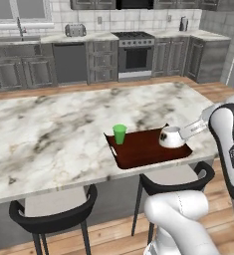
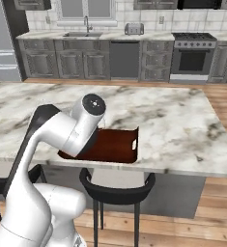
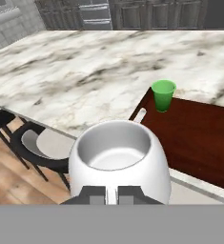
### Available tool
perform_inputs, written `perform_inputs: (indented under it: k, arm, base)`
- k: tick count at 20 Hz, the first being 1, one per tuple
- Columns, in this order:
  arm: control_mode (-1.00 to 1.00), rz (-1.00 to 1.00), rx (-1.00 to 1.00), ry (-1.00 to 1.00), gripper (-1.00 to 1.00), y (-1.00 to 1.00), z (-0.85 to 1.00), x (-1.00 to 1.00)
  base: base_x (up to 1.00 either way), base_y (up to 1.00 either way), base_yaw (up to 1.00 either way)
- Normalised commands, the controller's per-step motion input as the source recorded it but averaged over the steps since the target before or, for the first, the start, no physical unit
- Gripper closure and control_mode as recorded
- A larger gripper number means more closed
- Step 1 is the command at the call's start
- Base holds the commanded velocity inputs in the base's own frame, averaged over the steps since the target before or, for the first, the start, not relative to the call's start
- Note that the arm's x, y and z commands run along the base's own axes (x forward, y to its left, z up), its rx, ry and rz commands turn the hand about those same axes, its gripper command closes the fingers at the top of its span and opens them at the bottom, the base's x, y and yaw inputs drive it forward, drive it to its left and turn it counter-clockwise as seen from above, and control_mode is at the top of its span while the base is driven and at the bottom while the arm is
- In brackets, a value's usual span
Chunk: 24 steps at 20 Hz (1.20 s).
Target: There is a tray on the dining counter. Grab the cup, mug, and pitcher and place them on the tray. The pitcher may be placed next to the tray if it cannot fit the tray.
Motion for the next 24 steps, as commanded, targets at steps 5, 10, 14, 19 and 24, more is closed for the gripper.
perform_inputs:
  k: [5, 10, 14, 19, 24]
  arm:
    - [-1.00, 0.09, 0.00, 0.10, 1.00, 0.08, -0.40, 0.17]
    - [-1.00, 0.05, 0.03, 0.00, 1.00, 0.01, -0.13, 0.40]
    - [-1.00, 0.02, 0.01, 0.00, 1.00, 0.15, -0.32, 0.44]
    - [-1.00, 0.01, 0.00, 0.00, 1.00, 0.27, -0.54, 0.55]
    - [-1.00, 0.00, 0.01, -0.01, 1.00, 0.15, -0.44, 0.58]
  base:
    - [0.00, 0.00, 0.00]
    - [0.00, 0.00, 0.00]
    - [0.00, 0.00, 0.00]
    - [0.00, 0.00, 0.00]
    - [0.00, 0.00, 0.00]
